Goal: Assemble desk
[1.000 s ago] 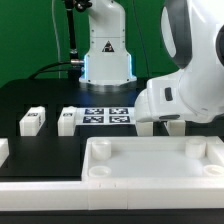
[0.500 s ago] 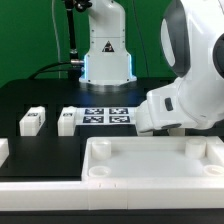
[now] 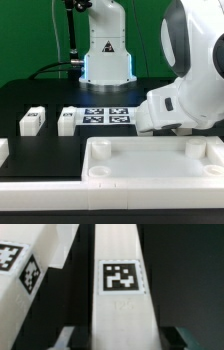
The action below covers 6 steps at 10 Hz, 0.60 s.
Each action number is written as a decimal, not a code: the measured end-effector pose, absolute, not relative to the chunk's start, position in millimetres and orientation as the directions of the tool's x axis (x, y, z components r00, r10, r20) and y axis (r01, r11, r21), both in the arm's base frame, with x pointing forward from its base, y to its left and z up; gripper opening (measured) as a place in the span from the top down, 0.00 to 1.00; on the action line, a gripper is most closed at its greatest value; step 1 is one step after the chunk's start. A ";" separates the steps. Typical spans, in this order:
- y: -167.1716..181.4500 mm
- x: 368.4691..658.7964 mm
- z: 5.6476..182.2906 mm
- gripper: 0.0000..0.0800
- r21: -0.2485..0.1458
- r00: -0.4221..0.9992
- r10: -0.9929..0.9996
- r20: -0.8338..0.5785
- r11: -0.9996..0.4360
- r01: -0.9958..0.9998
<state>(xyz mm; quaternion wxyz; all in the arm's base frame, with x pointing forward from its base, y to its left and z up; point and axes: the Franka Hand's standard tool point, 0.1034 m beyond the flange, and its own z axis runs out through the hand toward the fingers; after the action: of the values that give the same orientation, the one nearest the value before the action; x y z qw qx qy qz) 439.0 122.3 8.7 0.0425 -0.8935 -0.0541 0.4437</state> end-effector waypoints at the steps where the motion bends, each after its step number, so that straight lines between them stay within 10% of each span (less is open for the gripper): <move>1: 122.3 439.0 8.7 0.64 -0.124 0.600 0.134 -0.788 -0.991 0.059; 4: 121.7 440.8 12.6 0.64 -0.126 0.598 0.137 -0.790 -0.990 0.061; 6: 110.2 464.4 56.8 0.64 -0.162 0.594 0.175 -0.785 -0.984 0.076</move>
Offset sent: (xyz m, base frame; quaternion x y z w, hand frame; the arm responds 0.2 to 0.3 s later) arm 0.0000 0.0000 0.0000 0.0000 0.0000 0.0000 1.0000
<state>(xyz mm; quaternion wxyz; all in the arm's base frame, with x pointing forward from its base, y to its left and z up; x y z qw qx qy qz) 464.4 110.2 56.8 0.0556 -0.8910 -0.0707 0.4449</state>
